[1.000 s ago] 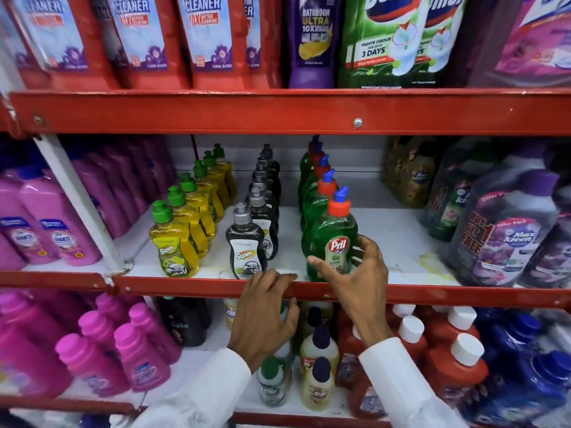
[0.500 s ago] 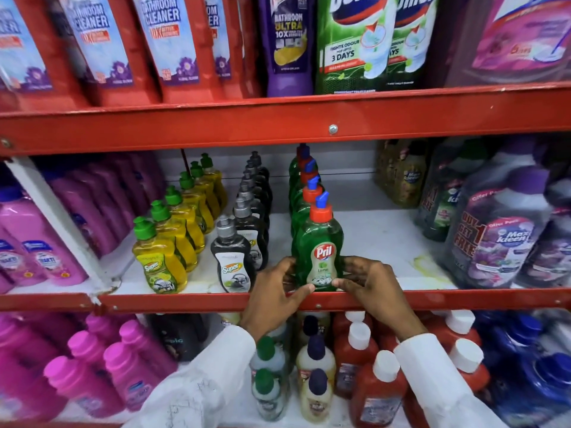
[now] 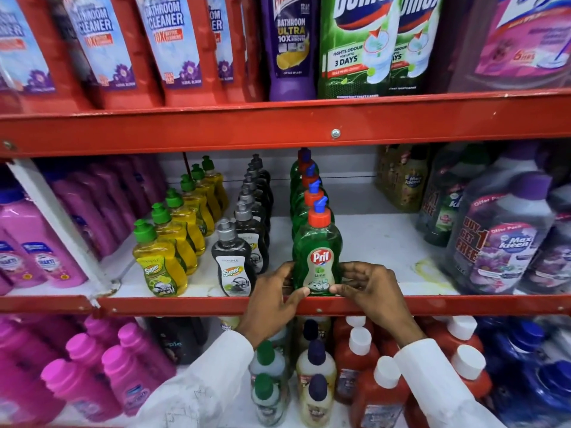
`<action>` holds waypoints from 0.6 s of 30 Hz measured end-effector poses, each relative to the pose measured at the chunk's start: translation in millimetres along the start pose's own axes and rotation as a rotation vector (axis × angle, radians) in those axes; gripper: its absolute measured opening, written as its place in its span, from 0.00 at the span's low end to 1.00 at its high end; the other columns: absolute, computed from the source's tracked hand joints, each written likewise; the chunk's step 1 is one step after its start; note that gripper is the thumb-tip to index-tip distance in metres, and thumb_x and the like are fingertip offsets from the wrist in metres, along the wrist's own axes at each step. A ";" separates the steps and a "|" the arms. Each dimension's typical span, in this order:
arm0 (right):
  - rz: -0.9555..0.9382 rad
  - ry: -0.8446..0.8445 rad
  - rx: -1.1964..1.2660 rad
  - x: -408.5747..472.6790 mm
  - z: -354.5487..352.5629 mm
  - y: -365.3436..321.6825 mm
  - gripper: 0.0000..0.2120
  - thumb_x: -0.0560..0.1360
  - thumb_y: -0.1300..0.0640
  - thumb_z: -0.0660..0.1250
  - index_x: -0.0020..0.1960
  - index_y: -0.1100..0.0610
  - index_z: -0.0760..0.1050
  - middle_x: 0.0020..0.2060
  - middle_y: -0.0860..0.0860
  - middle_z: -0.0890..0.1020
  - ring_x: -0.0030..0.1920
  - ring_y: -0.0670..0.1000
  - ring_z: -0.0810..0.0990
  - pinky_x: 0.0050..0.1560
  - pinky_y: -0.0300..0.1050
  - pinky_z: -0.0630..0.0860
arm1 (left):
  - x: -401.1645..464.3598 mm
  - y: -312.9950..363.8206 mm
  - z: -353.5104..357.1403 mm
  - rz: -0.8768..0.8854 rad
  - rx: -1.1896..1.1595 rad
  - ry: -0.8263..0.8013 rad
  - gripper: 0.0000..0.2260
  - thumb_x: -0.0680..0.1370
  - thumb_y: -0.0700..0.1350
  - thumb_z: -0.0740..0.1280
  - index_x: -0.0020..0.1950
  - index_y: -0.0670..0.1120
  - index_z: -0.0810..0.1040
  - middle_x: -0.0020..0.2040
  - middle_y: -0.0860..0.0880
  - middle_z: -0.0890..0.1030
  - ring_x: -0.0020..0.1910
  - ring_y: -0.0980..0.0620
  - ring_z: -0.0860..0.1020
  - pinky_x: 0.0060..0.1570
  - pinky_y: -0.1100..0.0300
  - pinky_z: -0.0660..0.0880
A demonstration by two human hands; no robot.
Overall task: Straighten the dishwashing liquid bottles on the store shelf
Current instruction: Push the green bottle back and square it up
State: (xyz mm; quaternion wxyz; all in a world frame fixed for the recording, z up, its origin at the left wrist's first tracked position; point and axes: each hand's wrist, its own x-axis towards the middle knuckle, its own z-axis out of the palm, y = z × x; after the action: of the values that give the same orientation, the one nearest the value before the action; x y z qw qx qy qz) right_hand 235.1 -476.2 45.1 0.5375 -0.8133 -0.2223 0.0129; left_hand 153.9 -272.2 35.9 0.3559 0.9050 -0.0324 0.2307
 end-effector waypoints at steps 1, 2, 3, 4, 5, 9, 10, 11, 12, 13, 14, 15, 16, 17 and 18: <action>0.002 0.000 0.006 0.3 -0.1 1.2 0.20 0.62 0.59 0.82 0.50 0.44 0.81 0.40 0.36 0.84 0.44 0.36 0.85 0.48 0.32 0.80 | 0.2 0.1 -0.1 -0.001 0.008 -0.003 0.20 0.78 0.50 0.71 0.68 0.46 0.74 0.58 0.47 0.84 0.55 0.53 0.82 0.57 0.59 0.78; 0.008 0.000 0.011 0.5 -0.1 2.3 0.20 0.62 0.59 0.82 0.52 0.47 0.83 0.41 0.36 0.84 0.44 0.36 0.85 0.48 0.33 0.80 | 0.7 0.3 -0.5 -0.002 0.010 -0.005 0.20 0.78 0.49 0.71 0.68 0.46 0.74 0.58 0.47 0.84 0.55 0.52 0.81 0.56 0.61 0.77; 0.012 -0.001 0.013 0.5 -0.1 2.9 0.21 0.62 0.59 0.82 0.53 0.50 0.83 0.41 0.36 0.84 0.44 0.37 0.85 0.48 0.33 0.80 | 0.6 0.2 -0.6 -0.004 0.008 -0.007 0.20 0.78 0.49 0.71 0.68 0.45 0.74 0.58 0.47 0.84 0.55 0.52 0.81 0.56 0.61 0.77; 0.014 -0.003 0.009 0.0 -0.2 2.6 0.21 0.62 0.60 0.82 0.54 0.52 0.83 0.41 0.37 0.84 0.44 0.37 0.85 0.47 0.33 0.80 | 0.5 -0.5 -0.8 -0.003 0.006 -0.010 0.20 0.78 0.48 0.71 0.68 0.45 0.74 0.59 0.47 0.84 0.56 0.52 0.81 0.57 0.61 0.77; 0.017 -0.004 0.004 -0.3 -0.2 2.0 0.22 0.62 0.60 0.82 0.55 0.53 0.83 0.42 0.37 0.84 0.44 0.37 0.85 0.47 0.33 0.81 | 0.0 -0.7 -1.2 -0.007 0.010 -0.016 0.21 0.78 0.49 0.71 0.68 0.46 0.74 0.59 0.47 0.84 0.56 0.52 0.81 0.58 0.59 0.77; 0.059 0.014 0.044 -4.7 0.6 -7.2 0.26 0.58 0.57 0.83 0.55 0.52 0.82 0.48 0.50 0.87 0.46 0.42 0.86 0.52 0.40 0.83 | -2.5 -0.3 -3.0 -0.004 -0.009 -0.004 0.20 0.78 0.49 0.70 0.69 0.47 0.73 0.61 0.47 0.82 0.58 0.53 0.80 0.61 0.52 0.78; 0.075 0.068 0.070 -8.1 2.5 -11.6 0.30 0.56 0.55 0.84 0.58 0.53 0.82 0.50 0.52 0.87 0.47 0.44 0.86 0.52 0.41 0.83 | -5.9 0.1 -4.0 -0.002 -0.019 0.016 0.20 0.79 0.49 0.70 0.69 0.48 0.73 0.63 0.49 0.81 0.60 0.54 0.79 0.64 0.54 0.76; 0.091 0.166 0.076 -14.0 5.2 -17.8 0.34 0.55 0.52 0.84 0.60 0.53 0.81 0.50 0.51 0.86 0.48 0.45 0.86 0.53 0.43 0.82 | -11.3 -0.6 -5.5 0.002 -0.030 0.050 0.20 0.79 0.48 0.70 0.70 0.49 0.73 0.64 0.51 0.79 0.61 0.56 0.77 0.65 0.56 0.75; 0.091 0.290 0.061 -22.6 10.1 -26.8 0.35 0.55 0.50 0.84 0.61 0.51 0.80 0.49 0.50 0.85 0.49 0.46 0.85 0.53 0.44 0.82 | -18.0 -2.3 -9.5 0.015 -0.041 0.097 0.19 0.79 0.47 0.69 0.69 0.51 0.73 0.64 0.55 0.77 0.61 0.59 0.75 0.66 0.60 0.73; 0.067 0.419 0.044 -33.9 17.7 -36.8 0.33 0.56 0.50 0.84 0.59 0.50 0.80 0.47 0.49 0.85 0.48 0.45 0.84 0.52 0.44 0.81 | -26.0 -3.4 -16.3 0.030 -0.045 0.151 0.17 0.79 0.46 0.69 0.68 0.54 0.74 0.62 0.59 0.75 0.61 0.62 0.74 0.65 0.64 0.71; 0.010 0.524 0.042 -46.2 28.2 -47.4 0.28 0.58 0.50 0.84 0.56 0.49 0.81 0.45 0.48 0.85 0.46 0.45 0.84 0.50 0.43 0.81 | -33.8 -4.8 -24.8 0.044 -0.046 0.211 0.15 0.79 0.46 0.69 0.65 0.55 0.76 0.60 0.60 0.75 0.61 0.63 0.74 0.64 0.68 0.70; -0.060 0.577 0.051 -57.2 41.2 -59.2 0.23 0.60 0.51 0.83 0.53 0.48 0.81 0.43 0.48 0.85 0.43 0.45 0.84 0.48 0.41 0.80 | -40.7 -8.0 -34.5 0.063 -0.047 0.282 0.11 0.78 0.46 0.68 0.61 0.53 0.79 0.58 0.60 0.75 0.60 0.64 0.74 0.61 0.71 0.69; -0.120 0.575 0.056 -65.3 54.4 -70.2 0.18 0.62 0.52 0.82 0.50 0.48 0.81 0.42 0.46 0.85 0.42 0.45 0.84 0.46 0.39 0.80 | -46.5 -11.8 -44.0 0.084 -0.044 0.367 0.09 0.77 0.46 0.67 0.56 0.50 0.80 0.54 0.57 0.77 0.58 0.65 0.75 0.59 0.73 0.69; -0.165 0.531 0.056 -68.4 69.3 -77.4 0.15 0.64 0.53 0.80 0.48 0.46 0.81 0.42 0.43 0.85 0.42 0.43 0.84 0.45 0.36 0.79 | -50.0 -19.1 -53.3 0.090 -0.038 0.452 0.07 0.76 0.46 0.66 0.52 0.48 0.80 0.51 0.54 0.77 0.56 0.64 0.75 0.56 0.73 0.69; -0.196 0.452 0.042 -67.5 83.9 -81.1 0.13 0.66 0.53 0.79 0.49 0.45 0.82 0.44 0.40 0.85 0.42 0.41 0.84 0.46 0.33 0.79 | -51.5 -26.0 -62.6 0.077 -0.031 0.518 0.06 0.75 0.45 0.66 0.50 0.47 0.79 0.49 0.52 0.77 0.54 0.62 0.76 0.55 0.71 0.71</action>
State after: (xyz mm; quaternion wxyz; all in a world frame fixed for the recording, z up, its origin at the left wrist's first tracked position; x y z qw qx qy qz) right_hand 124.2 -402.5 66.4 0.5891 -0.7588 -0.1739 -0.2167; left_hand 89.1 -217.0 36.9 0.3572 0.8082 0.0216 0.4677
